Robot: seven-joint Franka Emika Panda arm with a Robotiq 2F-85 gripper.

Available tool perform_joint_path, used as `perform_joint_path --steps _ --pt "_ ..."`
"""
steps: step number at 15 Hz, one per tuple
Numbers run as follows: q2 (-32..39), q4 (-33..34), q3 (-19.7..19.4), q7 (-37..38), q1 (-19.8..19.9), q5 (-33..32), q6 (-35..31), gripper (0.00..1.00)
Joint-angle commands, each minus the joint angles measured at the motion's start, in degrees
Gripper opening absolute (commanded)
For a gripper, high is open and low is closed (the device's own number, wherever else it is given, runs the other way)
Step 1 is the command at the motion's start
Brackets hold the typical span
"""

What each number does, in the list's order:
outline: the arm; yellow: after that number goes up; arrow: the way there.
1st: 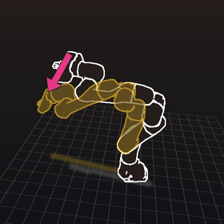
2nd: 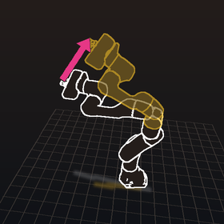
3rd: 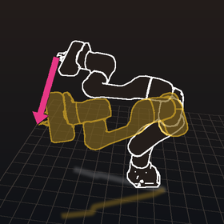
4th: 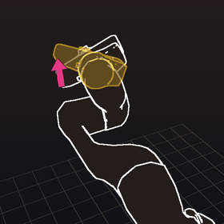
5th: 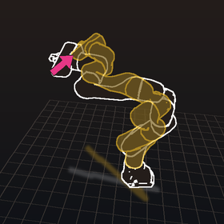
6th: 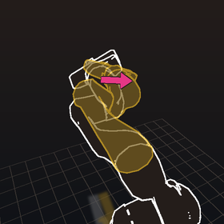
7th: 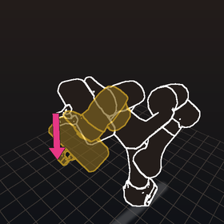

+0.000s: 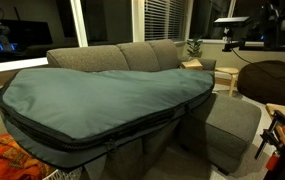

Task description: Close the zip on the green bag

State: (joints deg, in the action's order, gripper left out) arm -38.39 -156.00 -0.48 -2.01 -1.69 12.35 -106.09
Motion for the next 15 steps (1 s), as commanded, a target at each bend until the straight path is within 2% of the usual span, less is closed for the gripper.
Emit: perform_joint_path --steps 1,4,5,15 --pt "-1.5 -3.6 1.1 -1.1 -1.6 1.3 -4.8 1.00" --pt "-1.5 -5.1 1.7 -1.0 -3.1 2.2 -7.2 1.00" --pt "0.5 -2.8 2.0 -0.7 -3.5 2.3 -7.5 1.00" --pt "4.9 -2.8 4.3 -0.5 -8.0 5.0 -17.3 1.00"
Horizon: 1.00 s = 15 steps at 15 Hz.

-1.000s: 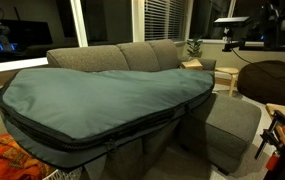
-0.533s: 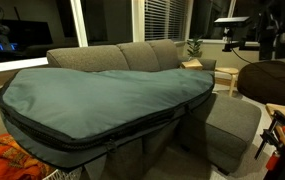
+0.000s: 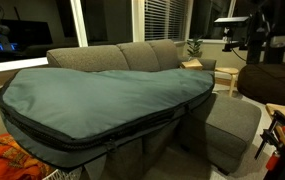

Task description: Close the zip on the green bag

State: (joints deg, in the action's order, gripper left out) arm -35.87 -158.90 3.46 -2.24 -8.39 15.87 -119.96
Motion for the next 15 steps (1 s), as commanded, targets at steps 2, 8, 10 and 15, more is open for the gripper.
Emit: perform_joint_path --steps 2,8,10,15 --pt "3.9 0.1 0.6 -0.3 -1.9 2.0 -5.6 1.00" --pt "7.4 0.1 0.2 -0.4 -2.5 3.4 -11.4 1.00" --pt "6.8 0.1 0.3 0.1 -2.1 2.1 -9.8 1.00" --pt "7.2 0.2 0.4 0.1 -2.1 2.1 -9.9 1.00"
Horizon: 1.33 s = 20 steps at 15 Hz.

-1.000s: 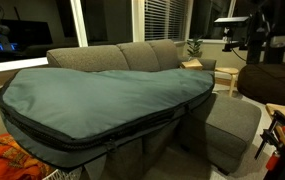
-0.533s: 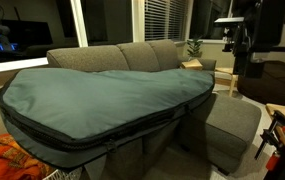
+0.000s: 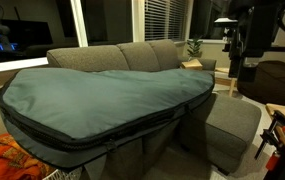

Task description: Close the zip on the green bag

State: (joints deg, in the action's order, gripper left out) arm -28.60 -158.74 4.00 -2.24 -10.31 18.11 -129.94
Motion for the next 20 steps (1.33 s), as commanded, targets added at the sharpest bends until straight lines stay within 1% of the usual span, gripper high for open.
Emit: perform_joint_path --steps 1,9,17,20 --pt "0.0 0.1 -0.2 0.1 -0.1 -0.1 0.1 1.00" --pt "3.5 -0.1 1.1 0.3 -1.6 1.7 -3.7 1.00" --pt "9.8 -0.3 3.3 0.4 -5.1 5.8 -14.9 1.00" --pt "12.5 -0.5 4.6 1.0 -6.4 7.1 -21.2 1.00"
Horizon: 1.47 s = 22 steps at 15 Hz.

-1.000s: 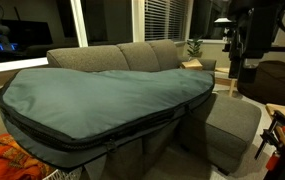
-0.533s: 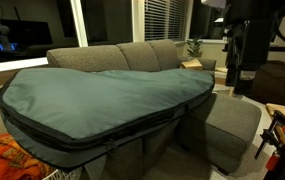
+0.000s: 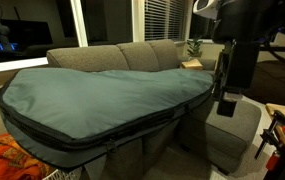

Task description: Close the zip on the green bag

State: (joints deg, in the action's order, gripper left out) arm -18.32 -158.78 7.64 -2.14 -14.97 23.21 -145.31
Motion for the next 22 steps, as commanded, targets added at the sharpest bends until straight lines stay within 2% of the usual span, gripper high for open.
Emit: perform_joint_path --steps 1,7,14,20,21,22 --pt "3.1 -0.5 1.3 1.0 -2.1 2.2 -7.7 1.00" --pt "8.8 -0.3 2.4 0.9 -4.3 4.5 -18.1 1.00" --pt "14.7 1.4 2.1 -3.0 -7.4 14.5 -27.4 1.00" --pt "18.5 4.8 2.6 -8.6 -8.1 23.2 -30.0 1.00" --pt "19.2 5.3 2.7 -9.1 -7.8 23.7 -30.1 1.00" --pt "17.6 4.2 2.6 -6.8 -7.3 20.9 -28.2 1.00"
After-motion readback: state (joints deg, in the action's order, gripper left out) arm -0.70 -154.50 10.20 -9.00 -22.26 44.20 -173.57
